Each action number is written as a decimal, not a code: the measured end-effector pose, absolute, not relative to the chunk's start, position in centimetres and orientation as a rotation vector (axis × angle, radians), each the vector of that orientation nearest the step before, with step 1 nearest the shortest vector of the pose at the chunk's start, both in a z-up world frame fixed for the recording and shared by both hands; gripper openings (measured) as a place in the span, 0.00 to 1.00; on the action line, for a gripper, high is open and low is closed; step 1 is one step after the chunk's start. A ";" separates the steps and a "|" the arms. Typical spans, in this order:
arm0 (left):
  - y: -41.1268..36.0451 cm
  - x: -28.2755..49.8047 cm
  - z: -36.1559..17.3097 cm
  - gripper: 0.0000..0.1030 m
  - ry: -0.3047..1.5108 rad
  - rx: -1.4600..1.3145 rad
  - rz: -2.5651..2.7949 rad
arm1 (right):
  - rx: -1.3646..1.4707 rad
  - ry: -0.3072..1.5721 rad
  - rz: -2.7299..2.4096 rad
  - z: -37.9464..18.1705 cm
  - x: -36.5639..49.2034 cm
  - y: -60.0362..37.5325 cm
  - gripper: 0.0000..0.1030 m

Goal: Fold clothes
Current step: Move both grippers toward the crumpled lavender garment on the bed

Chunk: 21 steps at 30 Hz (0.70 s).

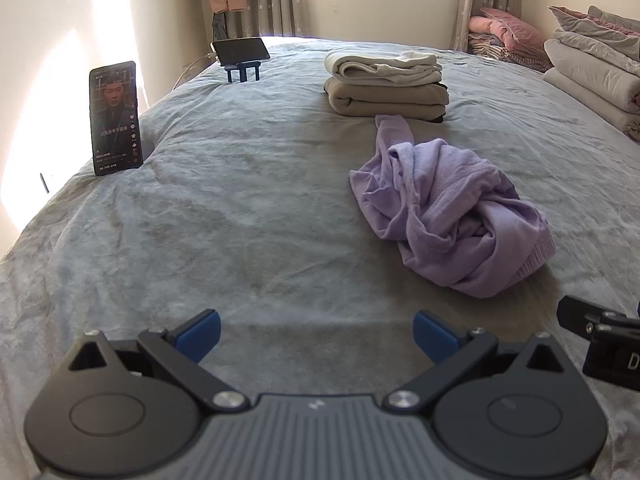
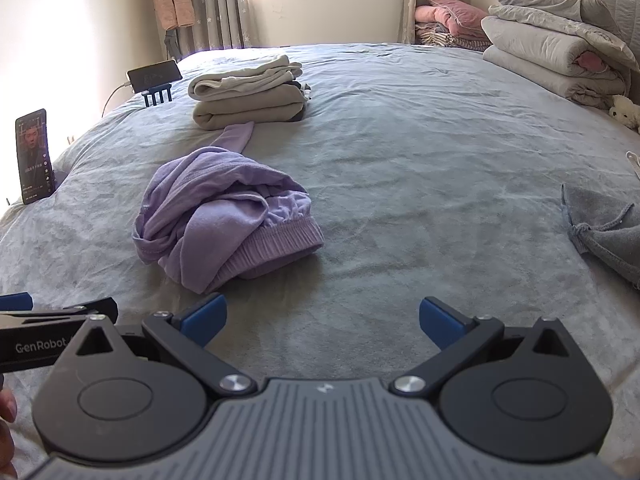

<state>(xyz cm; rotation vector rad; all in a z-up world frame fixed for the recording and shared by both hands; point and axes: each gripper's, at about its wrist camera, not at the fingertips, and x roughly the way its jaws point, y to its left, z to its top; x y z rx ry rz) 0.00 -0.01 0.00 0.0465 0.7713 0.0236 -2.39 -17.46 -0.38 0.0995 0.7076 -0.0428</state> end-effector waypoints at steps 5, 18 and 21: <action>-0.2 -0.1 0.1 1.00 0.772 0.044 0.023 | 0.091 0.713 -0.048 -0.4 -2.1 -17.0 1.00; 0.2 -0.1 0.3 1.00 0.804 0.046 0.036 | 0.050 0.750 -0.067 -0.6 -1.8 -16.2 1.00; 0.1 0.0 0.1 1.00 0.813 0.050 0.036 | 0.049 0.752 -0.066 -0.6 -1.8 -16.3 1.00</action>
